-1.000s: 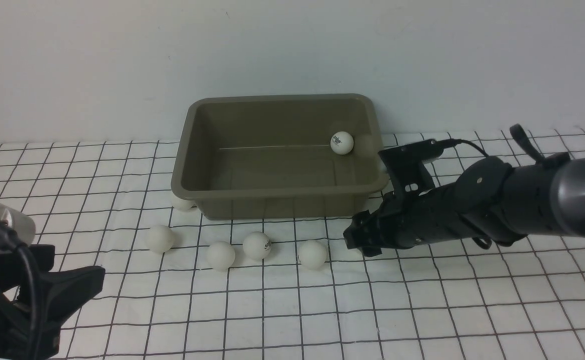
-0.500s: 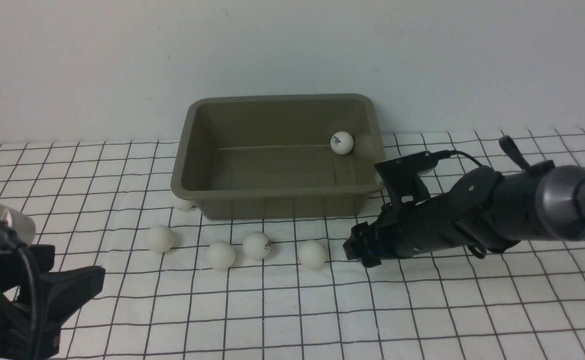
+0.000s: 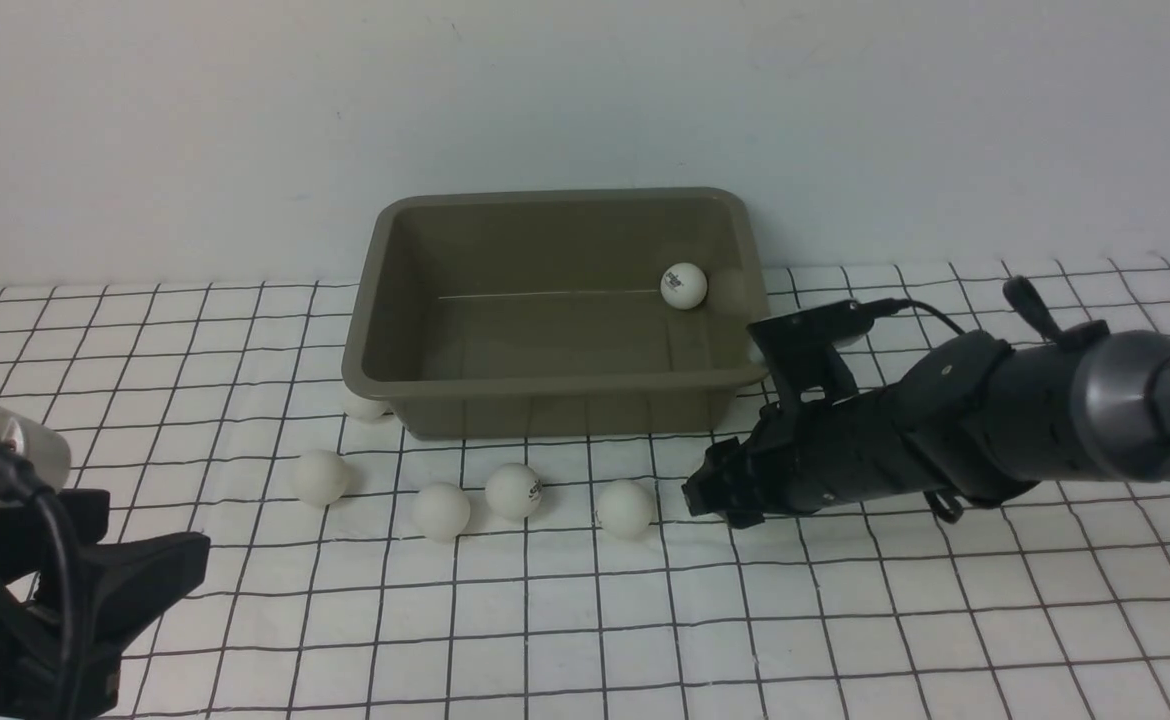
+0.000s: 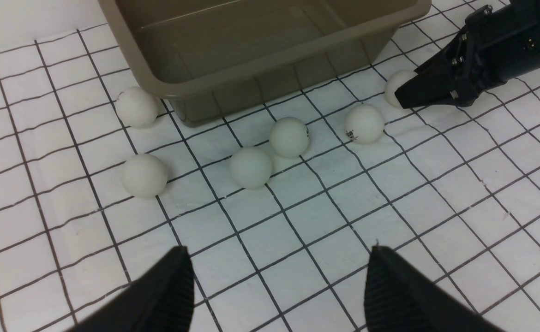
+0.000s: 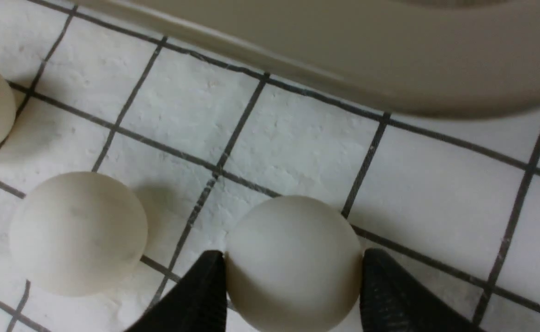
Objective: Put the table tennis balls into the box on the white checkered tablecloth.
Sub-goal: 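Reach for and grasp a ping pong ball on the table, then release the ping pong ball into the bin and lift the gripper away, then reach for and grasp a ping pong ball on the table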
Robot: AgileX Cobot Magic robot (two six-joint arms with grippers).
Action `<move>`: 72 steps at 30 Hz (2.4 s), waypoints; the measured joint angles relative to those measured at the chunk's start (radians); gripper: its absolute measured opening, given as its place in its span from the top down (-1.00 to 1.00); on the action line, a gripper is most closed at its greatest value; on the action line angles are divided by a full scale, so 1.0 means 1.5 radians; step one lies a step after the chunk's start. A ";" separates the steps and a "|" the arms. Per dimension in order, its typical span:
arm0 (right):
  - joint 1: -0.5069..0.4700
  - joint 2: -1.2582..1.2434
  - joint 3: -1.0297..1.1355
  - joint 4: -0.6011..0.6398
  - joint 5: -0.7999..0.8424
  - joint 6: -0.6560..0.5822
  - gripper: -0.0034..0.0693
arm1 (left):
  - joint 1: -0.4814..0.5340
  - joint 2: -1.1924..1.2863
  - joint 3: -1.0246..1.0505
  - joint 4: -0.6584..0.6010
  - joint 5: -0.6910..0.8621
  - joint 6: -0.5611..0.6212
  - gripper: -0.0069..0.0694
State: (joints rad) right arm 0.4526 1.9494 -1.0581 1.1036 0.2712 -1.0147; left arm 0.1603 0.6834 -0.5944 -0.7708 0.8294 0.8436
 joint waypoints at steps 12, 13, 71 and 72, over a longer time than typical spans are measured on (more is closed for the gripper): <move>-0.082 -0.122 0.000 -0.249 0.142 0.148 -0.03 | 0.000 0.000 0.000 0.000 0.000 0.000 -0.36; -0.090 -0.125 0.000 -0.256 0.148 0.153 -0.03 | 0.000 0.000 0.000 0.000 0.000 0.000 -0.36; -0.115 -0.173 -0.219 -0.123 0.216 -0.160 -0.39 | 0.000 0.000 0.000 -0.015 0.000 0.002 -0.36; -0.122 -0.188 -0.220 -0.143 0.220 -0.143 -0.39 | 0.000 0.000 0.000 -0.015 0.000 0.003 -0.36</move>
State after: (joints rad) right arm 0.2695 1.6676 -1.3881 0.8898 0.6009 -1.2289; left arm 0.1603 0.6834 -0.5944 -0.7933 0.8294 0.8473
